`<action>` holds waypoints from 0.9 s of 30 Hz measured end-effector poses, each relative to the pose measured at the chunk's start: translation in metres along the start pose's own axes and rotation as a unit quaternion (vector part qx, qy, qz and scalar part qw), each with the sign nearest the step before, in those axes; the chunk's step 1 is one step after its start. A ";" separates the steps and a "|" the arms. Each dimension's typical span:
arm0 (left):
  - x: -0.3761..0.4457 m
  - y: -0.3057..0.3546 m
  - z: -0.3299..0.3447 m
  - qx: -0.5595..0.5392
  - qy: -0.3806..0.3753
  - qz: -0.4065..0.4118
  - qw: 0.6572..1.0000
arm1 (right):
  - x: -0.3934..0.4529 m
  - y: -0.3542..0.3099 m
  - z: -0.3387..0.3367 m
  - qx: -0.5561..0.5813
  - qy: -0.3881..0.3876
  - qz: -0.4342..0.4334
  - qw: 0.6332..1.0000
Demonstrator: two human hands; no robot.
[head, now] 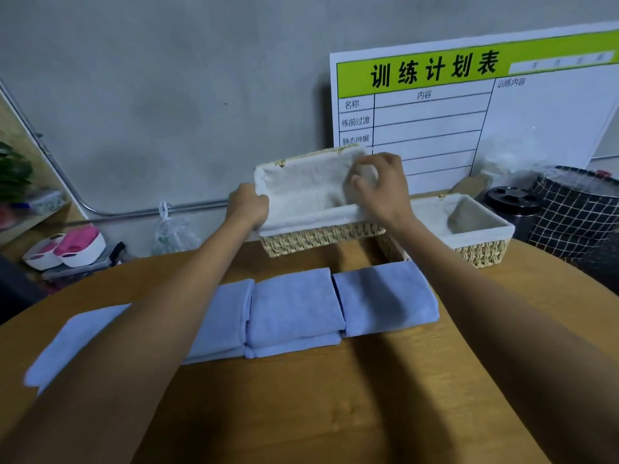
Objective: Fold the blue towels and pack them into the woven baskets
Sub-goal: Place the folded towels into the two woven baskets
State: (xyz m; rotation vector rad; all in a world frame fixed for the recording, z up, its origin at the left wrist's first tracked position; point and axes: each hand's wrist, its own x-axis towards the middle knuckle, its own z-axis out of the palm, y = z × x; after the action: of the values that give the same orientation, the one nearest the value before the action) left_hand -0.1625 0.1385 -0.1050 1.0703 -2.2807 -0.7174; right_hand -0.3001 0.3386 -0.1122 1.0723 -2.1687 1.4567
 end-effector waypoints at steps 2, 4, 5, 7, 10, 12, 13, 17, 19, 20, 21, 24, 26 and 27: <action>-0.013 0.009 -0.031 -0.034 0.018 0.003 0.999 | 0.003 -0.030 -0.019 0.074 0.002 0.026 0.997; -0.035 0.013 -0.063 -0.068 0.034 0.009 0.997 | 0.000 -0.053 -0.035 0.155 -0.019 0.070 0.985; -0.049 0.013 -0.079 -0.082 0.036 0.012 0.996 | -0.003 -0.063 -0.040 0.197 -0.032 0.088 0.976; -0.078 0.011 -0.109 -0.097 0.044 0.018 0.994 | -0.016 -0.082 -0.050 0.260 -0.052 0.117 0.957; -0.136 0.006 -0.144 -0.081 0.035 0.035 0.995 | -0.048 -0.110 -0.064 0.278 -0.054 0.107 0.953; -0.177 -0.004 -0.160 -0.086 0.027 0.041 0.995 | -0.078 -0.125 -0.073 0.274 -0.064 0.106 0.954; -0.196 -0.013 -0.165 -0.104 0.023 0.042 0.993 | -0.096 -0.130 -0.077 0.277 -0.074 0.112 0.952; -0.268 -0.046 -0.177 -0.135 -0.003 0.034 0.990 | -0.170 -0.147 -0.092 0.274 -0.097 0.113 0.950; -0.305 -0.063 -0.175 -0.156 -0.020 0.040 0.987 | -0.205 -0.152 -0.096 0.268 -0.098 0.114 0.952; -0.322 -0.072 -0.172 -0.162 -0.027 0.037 0.986 | -0.221 -0.153 -0.097 0.260 -0.102 0.111 0.954; -0.336 -0.081 -0.169 -0.165 -0.031 0.031 0.985 | -0.236 -0.151 -0.097 0.256 -0.109 0.109 0.954; -0.365 -0.108 -0.156 -0.174 -0.054 0.006 0.983 | -0.272 -0.142 -0.094 0.261 -0.135 0.122 0.948; -0.375 -0.121 -0.147 -0.172 -0.076 -0.013 0.982 | -0.286 -0.135 -0.089 0.261 -0.145 0.139 0.944; -0.378 -0.125 -0.143 -0.169 -0.081 -0.020 0.982 | -0.291 -0.132 -0.086 0.260 -0.150 0.149 0.942</action>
State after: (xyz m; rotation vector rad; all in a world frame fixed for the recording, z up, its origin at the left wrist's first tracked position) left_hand 0.2056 0.3380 -0.1674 0.9267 -2.1671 -1.1977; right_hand -0.0209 0.5074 -0.1697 1.2360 -2.2842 2.2226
